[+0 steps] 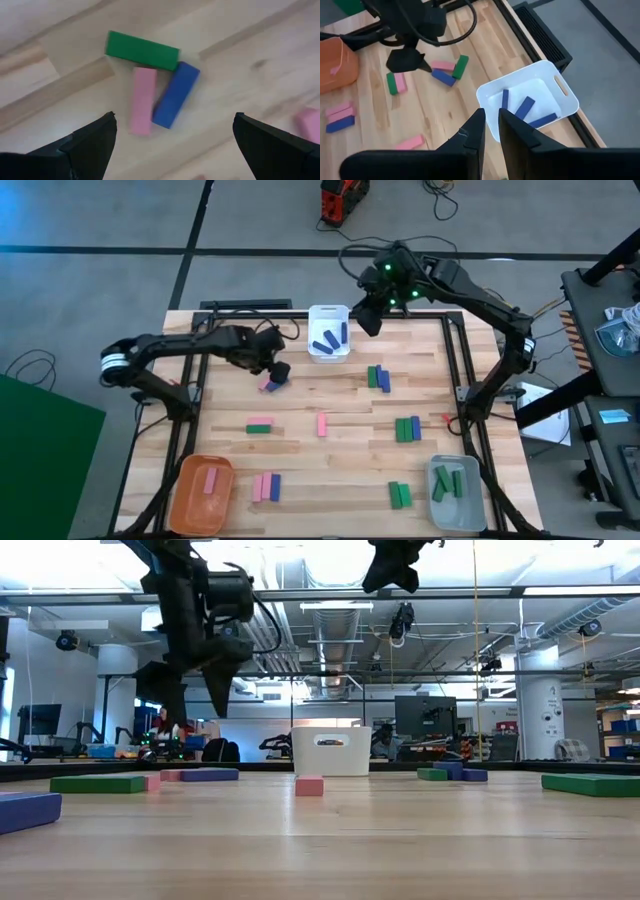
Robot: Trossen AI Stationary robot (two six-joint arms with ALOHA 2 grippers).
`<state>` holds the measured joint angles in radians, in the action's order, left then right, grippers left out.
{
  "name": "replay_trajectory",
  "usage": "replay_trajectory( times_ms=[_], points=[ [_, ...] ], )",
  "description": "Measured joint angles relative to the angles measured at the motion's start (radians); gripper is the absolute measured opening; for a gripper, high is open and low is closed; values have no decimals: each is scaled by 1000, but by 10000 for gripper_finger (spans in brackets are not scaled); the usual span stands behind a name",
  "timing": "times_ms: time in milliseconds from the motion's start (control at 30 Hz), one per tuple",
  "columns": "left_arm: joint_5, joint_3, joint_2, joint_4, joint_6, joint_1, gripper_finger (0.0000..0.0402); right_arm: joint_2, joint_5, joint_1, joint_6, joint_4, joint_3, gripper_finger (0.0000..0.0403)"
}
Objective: Sort blocks
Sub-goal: Put the pink block into the orange bin
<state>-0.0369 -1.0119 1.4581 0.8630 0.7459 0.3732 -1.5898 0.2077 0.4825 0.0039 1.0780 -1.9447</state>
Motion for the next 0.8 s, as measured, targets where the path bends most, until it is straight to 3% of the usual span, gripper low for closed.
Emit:
replay_trajectory(
  times_ms=[467,800],
  points=[
    [-68,4,68,9,-96,89,332,-2,0,-1,-2,3,38,44],
    [7,6,133,0,-196,110,307,-2,0,-1,-8,3,39,45]
  ],
)
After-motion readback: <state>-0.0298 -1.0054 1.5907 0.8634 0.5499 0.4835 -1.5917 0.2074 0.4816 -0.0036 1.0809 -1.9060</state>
